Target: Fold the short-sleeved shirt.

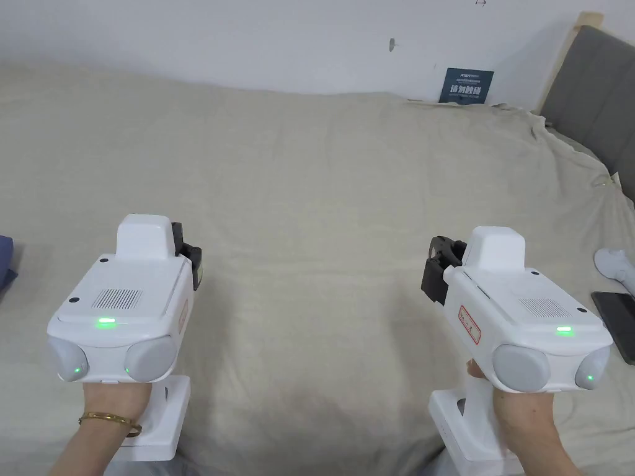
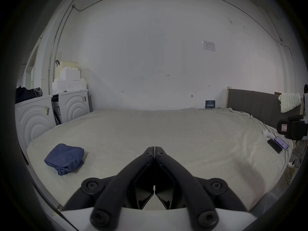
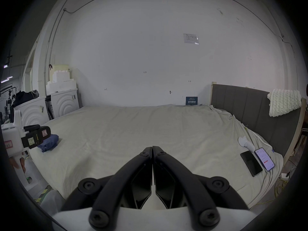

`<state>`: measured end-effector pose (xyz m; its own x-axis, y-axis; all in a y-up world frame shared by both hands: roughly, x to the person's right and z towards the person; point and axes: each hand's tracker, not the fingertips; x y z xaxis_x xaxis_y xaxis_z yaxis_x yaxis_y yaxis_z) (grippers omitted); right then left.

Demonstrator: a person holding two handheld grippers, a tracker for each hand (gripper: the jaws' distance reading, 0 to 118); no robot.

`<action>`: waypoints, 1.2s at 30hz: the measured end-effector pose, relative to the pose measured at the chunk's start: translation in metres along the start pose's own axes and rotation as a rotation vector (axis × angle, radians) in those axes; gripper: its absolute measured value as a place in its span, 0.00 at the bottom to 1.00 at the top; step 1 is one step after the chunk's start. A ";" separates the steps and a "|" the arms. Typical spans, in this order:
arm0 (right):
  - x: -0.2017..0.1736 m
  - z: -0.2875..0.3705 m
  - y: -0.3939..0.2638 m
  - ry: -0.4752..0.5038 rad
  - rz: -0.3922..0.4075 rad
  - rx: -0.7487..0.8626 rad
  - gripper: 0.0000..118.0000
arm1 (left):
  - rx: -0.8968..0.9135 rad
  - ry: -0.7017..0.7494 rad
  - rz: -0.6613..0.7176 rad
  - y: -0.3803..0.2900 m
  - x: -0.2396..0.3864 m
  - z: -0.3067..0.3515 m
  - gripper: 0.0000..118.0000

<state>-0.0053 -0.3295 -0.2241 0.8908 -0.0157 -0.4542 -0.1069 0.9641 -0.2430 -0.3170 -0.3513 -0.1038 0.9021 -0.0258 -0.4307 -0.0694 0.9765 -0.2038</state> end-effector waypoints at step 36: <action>0.012 0.004 0.004 -0.015 -0.010 0.019 0.00 | 0.020 -0.008 0.002 0.002 0.011 0.002 0.00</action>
<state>0.0066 -0.3242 -0.2268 0.8983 -0.0214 -0.4388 -0.0899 0.9687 -0.2313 -0.3062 -0.3489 -0.1069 0.9052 -0.0222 -0.4244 -0.0627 0.9807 -0.1851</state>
